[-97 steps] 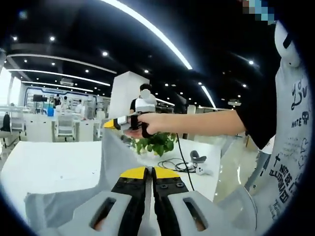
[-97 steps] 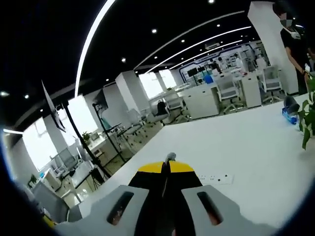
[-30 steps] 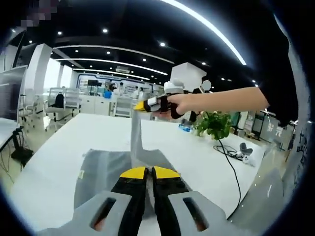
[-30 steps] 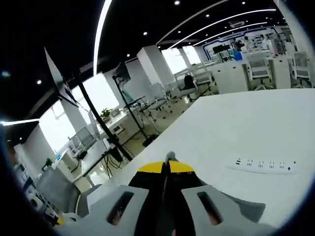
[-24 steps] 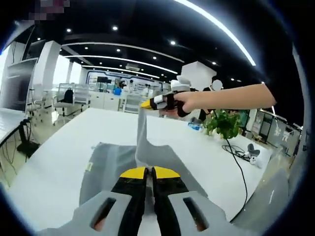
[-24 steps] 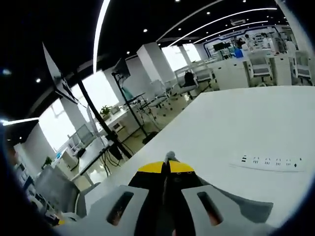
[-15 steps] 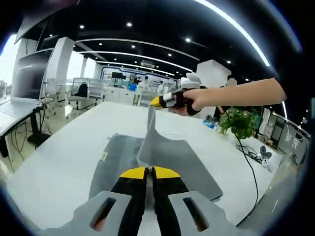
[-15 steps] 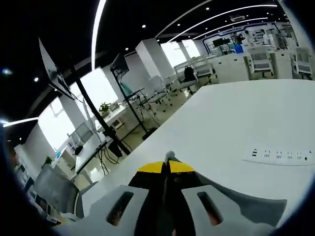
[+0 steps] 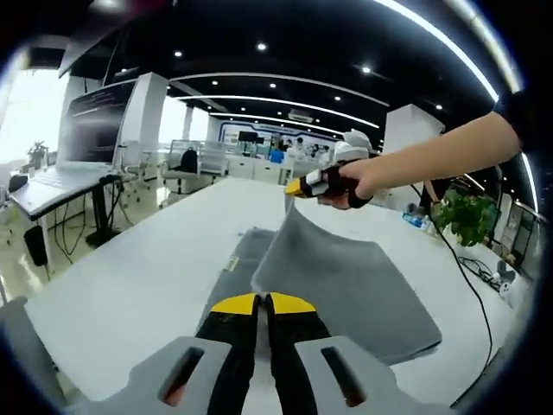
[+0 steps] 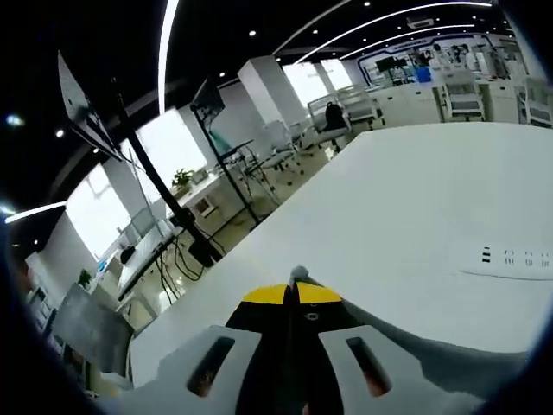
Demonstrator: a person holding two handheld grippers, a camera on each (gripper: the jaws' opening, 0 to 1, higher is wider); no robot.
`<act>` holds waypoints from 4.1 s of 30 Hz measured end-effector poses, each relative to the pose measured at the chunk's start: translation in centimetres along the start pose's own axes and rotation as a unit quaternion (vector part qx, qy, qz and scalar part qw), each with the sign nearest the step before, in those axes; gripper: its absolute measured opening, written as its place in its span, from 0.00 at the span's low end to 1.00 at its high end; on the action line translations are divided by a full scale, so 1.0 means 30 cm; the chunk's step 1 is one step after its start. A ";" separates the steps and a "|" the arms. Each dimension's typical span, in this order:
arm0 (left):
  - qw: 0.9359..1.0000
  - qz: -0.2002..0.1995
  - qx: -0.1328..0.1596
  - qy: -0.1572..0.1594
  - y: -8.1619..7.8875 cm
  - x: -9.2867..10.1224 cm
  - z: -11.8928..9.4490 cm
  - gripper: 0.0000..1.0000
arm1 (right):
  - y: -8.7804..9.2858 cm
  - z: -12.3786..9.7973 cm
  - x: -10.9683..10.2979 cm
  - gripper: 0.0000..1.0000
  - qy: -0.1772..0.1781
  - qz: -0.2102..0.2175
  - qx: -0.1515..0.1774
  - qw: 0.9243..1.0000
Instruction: Fold the towel on the table until its edges align and the towel forms a compact rectangular stack.
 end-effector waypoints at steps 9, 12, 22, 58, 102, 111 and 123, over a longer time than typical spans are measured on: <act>0.998 -0.050 -0.010 -0.039 0.089 -0.094 0.058 0.04 | 0.077 0.129 0.019 0.00 0.011 -0.041 -0.029 0.999; 0.996 -0.066 -0.010 -0.054 0.111 -0.112 0.057 0.04 | 0.099 0.166 0.017 0.00 0.010 -0.043 -0.031 0.999; 0.993 -0.097 -0.015 -0.073 0.157 -0.138 0.058 0.04 | 0.163 0.281 0.041 0.00 0.009 -0.025 -0.035 0.999; 0.982 0.090 -0.116 0.119 0.139 0.296 0.121 0.38 | 0.220 -0.074 0.208 0.26 0.008 -0.157 -0.080 0.984; 0.856 0.269 -0.228 0.378 0.386 0.862 0.016 0.22 | 0.270 -0.612 0.607 0.16 0.113 -0.102 -0.065 0.986; 0.847 0.300 -0.238 0.370 0.433 0.875 0.043 0.21 | 0.282 -0.619 0.625 0.13 0.121 -0.092 -0.063 0.986; 0.836 0.361 -0.224 0.347 0.437 0.881 0.049 0.14 | 0.302 -0.626 0.676 0.13 0.135 -0.060 -0.055 0.988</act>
Point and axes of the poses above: the point that each gripper's makers call its tool centre point, and the gripper's own axes: z roughly forward along the fingers, x roughly to its right, y roughly out of its underside, the point moved 3 cm from there along -z, roughly backward along the fingers, and after that the axes turned 3 degrees about -z, right-handed, at the moved point
